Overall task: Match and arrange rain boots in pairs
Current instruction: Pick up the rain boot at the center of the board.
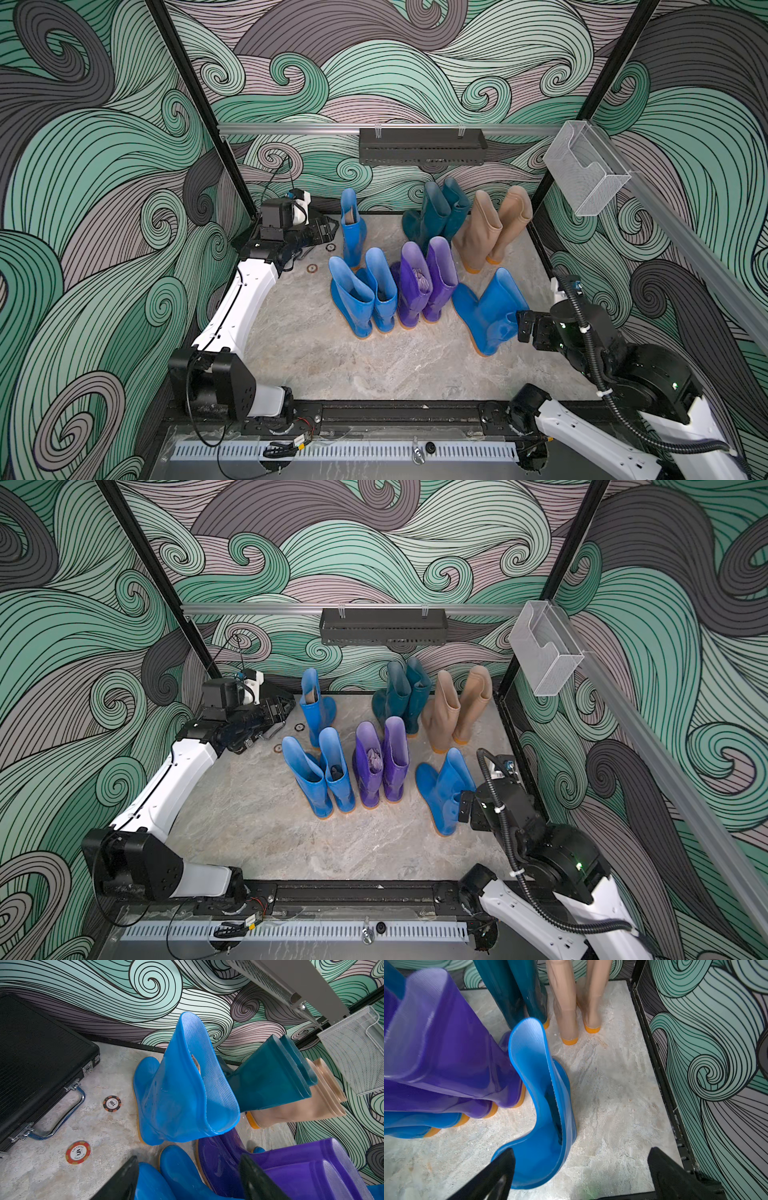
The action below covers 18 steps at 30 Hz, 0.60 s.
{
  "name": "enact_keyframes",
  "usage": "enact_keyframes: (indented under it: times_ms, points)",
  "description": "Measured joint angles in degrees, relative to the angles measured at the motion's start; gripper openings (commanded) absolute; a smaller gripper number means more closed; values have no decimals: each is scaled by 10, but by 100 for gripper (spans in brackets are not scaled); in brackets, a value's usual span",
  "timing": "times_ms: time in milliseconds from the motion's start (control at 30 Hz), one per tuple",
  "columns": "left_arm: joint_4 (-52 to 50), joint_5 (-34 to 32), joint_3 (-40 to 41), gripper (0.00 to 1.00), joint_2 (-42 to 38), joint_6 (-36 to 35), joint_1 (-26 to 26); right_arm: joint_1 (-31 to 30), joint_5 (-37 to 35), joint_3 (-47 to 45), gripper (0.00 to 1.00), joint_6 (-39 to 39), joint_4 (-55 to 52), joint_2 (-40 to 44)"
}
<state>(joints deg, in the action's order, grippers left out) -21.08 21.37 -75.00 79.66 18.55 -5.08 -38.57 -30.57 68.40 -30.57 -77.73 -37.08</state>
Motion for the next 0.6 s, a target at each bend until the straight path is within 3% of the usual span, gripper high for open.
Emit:
enact_keyframes:
  times_ms: [267,600]
  points:
    - [-4,-3,0,77,1,-2,-4,0,53,-90,99,0,80,29]
    - [-10,-4,0,77,1,-3,-4,0,76,-61,99,0,132,82]
